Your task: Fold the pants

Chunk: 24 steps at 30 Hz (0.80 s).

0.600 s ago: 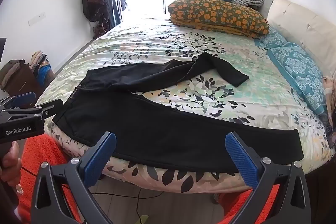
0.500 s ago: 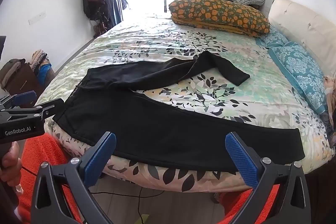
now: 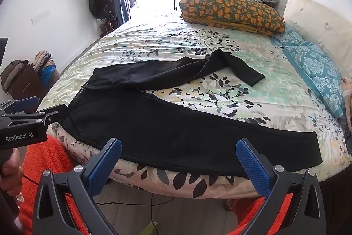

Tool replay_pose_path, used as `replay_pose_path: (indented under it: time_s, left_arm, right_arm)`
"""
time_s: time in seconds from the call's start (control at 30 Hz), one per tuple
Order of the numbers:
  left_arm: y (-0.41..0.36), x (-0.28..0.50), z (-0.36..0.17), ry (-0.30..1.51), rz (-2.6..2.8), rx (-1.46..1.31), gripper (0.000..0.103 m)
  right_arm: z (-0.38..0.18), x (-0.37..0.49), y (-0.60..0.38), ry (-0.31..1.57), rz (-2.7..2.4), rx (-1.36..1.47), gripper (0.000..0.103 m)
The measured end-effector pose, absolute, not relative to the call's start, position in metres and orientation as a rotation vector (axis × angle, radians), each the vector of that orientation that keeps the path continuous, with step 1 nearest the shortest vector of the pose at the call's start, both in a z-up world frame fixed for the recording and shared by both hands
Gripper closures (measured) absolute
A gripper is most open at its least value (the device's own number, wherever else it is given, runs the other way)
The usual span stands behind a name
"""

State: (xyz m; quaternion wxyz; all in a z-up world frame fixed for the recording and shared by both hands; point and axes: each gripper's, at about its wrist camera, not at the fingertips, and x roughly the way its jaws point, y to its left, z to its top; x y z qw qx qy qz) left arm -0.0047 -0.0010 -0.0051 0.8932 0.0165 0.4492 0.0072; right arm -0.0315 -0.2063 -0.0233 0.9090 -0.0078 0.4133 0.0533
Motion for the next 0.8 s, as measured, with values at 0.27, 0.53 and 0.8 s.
replay_pose_path:
  time_s: [0.27,0.53,0.8]
  left_arm:
    - [-0.0044,-0.0063,-0.0013,0.912,0.011,0.046,0.002]
    - [-0.0019,-0.0057,-0.0048,0.924,0.011,0.04,0.002]
    - [-0.0007,-0.007,-0.0072,0.93,0.013,0.039,0.002]
  right_arm:
    - [-0.023,-0.0327,-0.2073,0.845,0.111,-0.012,0.0]
    - [-0.0256,-0.0317,-0.204,0.855,0.119,-0.016,0.0]
    - [-0.0294,-0.0318,-0.2001,0.862,0.13,-0.023,0.0]
